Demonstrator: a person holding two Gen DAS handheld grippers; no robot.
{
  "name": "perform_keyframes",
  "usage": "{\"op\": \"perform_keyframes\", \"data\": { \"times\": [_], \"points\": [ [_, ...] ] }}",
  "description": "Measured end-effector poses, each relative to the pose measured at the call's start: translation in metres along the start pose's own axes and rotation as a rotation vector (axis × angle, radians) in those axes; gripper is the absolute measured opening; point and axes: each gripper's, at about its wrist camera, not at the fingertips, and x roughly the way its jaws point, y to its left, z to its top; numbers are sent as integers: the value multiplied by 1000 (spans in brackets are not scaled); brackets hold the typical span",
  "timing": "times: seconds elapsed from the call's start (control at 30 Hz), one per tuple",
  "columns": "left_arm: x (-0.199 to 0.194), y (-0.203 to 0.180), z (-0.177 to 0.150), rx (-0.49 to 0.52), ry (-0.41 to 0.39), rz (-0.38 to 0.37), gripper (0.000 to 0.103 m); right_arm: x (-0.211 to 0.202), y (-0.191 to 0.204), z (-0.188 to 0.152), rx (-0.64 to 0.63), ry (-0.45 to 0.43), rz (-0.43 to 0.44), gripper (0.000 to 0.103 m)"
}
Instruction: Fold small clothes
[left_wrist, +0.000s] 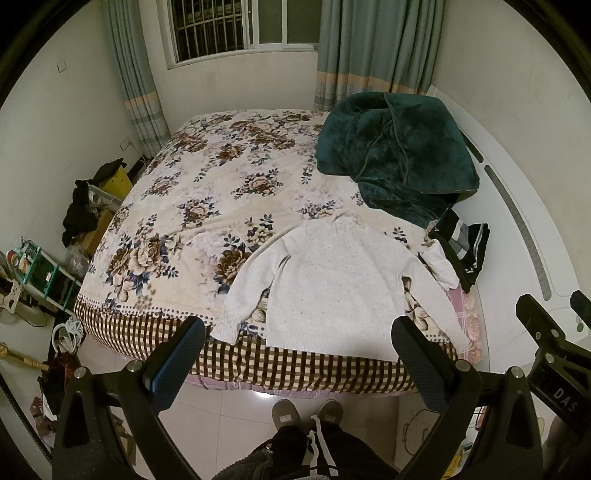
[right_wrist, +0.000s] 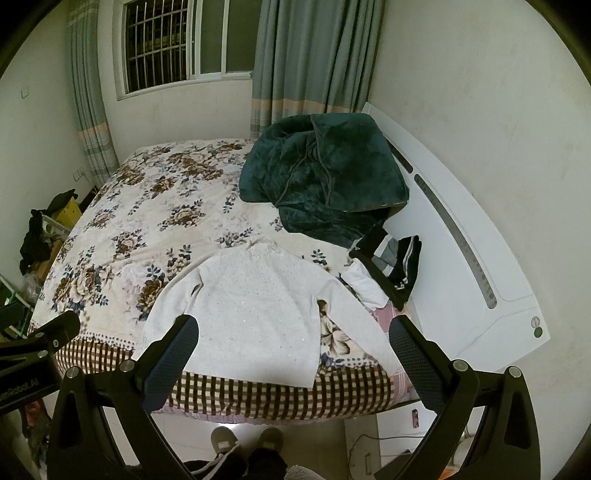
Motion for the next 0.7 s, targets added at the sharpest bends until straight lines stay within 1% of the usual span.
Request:
{"op": "perform_keyframes", "data": {
  "times": [0.7],
  "points": [
    [-1, 1, 1, -2, -3, 0, 103, -1, 2, 1, -4, -4, -1, 103]
  ]
}}
